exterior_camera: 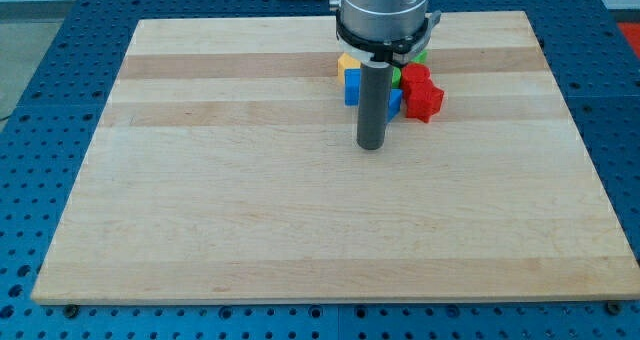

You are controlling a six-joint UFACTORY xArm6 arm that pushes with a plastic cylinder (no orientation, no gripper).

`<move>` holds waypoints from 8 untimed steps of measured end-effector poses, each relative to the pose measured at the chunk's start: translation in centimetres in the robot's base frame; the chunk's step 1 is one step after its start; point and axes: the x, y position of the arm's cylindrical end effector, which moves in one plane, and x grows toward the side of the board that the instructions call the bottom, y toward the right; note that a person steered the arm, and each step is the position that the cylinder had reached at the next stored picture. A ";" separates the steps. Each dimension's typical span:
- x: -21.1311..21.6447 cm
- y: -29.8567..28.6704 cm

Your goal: Slide the red star to left and bit down

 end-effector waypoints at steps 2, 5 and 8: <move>0.0 0.0; 0.3 14.2; -6.7 15.1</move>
